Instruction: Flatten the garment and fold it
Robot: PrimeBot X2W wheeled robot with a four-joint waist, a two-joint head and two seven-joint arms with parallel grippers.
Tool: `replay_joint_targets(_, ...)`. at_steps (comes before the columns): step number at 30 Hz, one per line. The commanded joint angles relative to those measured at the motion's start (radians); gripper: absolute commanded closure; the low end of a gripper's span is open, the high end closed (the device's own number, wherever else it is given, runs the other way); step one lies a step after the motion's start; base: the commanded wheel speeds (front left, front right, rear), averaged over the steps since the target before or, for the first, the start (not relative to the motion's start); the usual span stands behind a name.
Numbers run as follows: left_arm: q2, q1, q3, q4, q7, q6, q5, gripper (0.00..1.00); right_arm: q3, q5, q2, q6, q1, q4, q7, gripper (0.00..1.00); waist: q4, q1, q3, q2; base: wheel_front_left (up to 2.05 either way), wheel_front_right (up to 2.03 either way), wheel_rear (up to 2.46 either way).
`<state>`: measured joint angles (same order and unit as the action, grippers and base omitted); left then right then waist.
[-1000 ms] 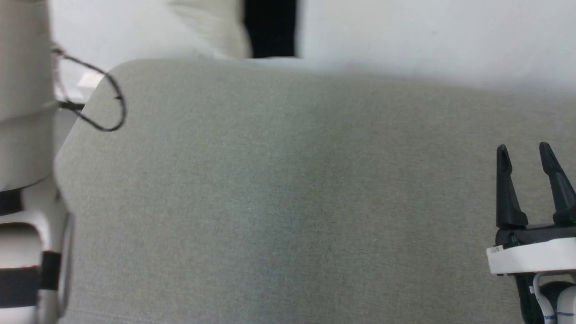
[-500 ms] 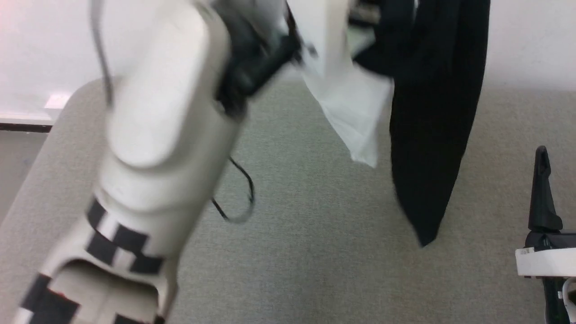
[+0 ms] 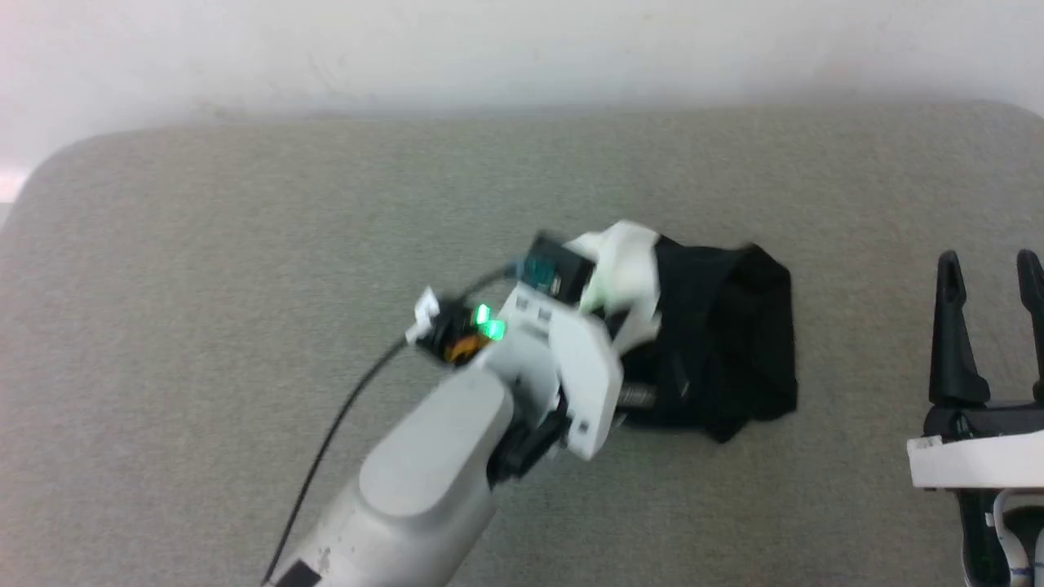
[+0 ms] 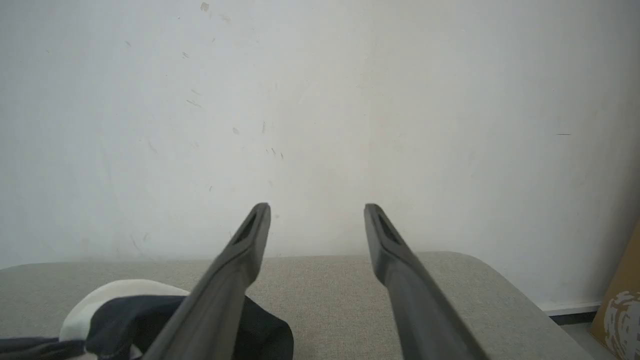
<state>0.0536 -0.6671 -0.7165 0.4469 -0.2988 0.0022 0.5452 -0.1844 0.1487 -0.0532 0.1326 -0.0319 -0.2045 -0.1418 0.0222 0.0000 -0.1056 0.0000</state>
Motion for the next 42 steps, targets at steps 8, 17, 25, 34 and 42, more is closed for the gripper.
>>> replay_joint_targets(8,-0.003,0.040,-0.015,0.206,0.048,0.013,0.065,0.00,0.000,0.000,0.003,-0.002,-0.021,0.020,0.001,0.00,0.058,0.0000,-0.045,0.0000,0.00,0.00,0.00)
replay_joint_targets(17,-0.002,0.005,0.013,0.097,0.238,0.016,0.163,0.00,-0.010,0.000,0.003,-0.002,-0.004,0.027,0.008,0.00,0.017,0.0000,0.007,0.0000,0.00,0.00,0.00)
replay_joint_targets(25,0.148,0.165,0.157,-0.223,0.423,0.139,0.151,0.00,-0.012,0.016,0.003,-0.002,0.043,0.026,0.009,0.00,-0.009,0.0000,0.054,0.0000,0.00,0.00,0.00)
replay_joint_targets(34,0.323,0.609,0.360,-0.624,0.558,0.247,0.084,0.00,-0.011,0.044,0.003,-0.002,0.114,0.046,0.005,0.00,-0.007,0.0000,0.068,0.0000,0.00,0.00,0.00)
replay_joint_targets(42,0.290,0.832,0.440,-0.683,0.560,0.274,-0.086,0.00,-0.025,0.053,0.003,-0.002,0.162,0.061,0.012,0.00,-0.026,0.0000,0.059,0.0000,0.00,0.00,0.00)
